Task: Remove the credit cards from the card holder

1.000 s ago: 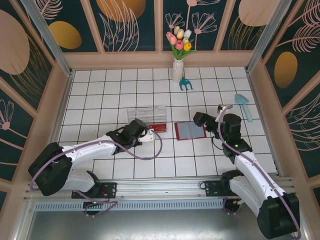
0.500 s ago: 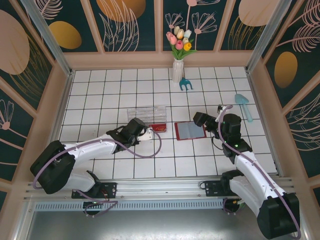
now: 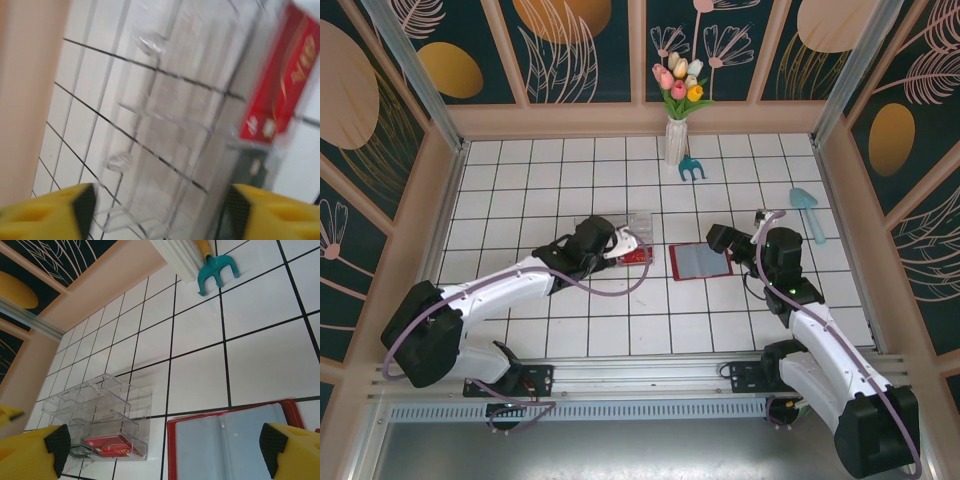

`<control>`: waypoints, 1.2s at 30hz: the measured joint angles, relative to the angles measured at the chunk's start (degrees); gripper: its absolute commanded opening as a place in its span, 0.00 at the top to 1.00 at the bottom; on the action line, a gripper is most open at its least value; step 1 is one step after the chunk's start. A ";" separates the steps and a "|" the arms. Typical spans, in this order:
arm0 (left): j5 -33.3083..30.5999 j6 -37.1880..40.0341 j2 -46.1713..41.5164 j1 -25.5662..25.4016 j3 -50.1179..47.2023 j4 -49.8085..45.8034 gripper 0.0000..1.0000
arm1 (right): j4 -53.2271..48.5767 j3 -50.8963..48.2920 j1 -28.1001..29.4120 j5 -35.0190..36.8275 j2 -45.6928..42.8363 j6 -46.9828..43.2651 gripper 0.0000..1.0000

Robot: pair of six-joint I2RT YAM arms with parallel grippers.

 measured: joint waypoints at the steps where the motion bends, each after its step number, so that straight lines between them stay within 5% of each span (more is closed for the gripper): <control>1: 0.44 -2.56 -0.24 0.02 1.33 0.04 0.01 | -0.02 0.00 0.00 0.13 0.00 0.00 0.01; 9: -0.83 -25.05 -8.57 0.04 3.56 4.20 0.01 | -0.37 0.17 0.00 5.22 1.14 0.07 0.01; 17: -18.91 -43.56 -8.83 5.29 1.57 7.10 0.01 | -1.99 5.75 0.00 18.75 7.63 -1.44 0.01; 28: -24.83 -45.16 -2.86 29.05 -9.86 24.22 0.01 | 18.29 4.37 -0.83 39.08 23.37 -21.86 0.01; 36: -20.11 -41.90 1.81 34.86 -24.35 48.57 0.01 | 36.13 -1.31 -8.11 38.42 34.53 -28.46 0.01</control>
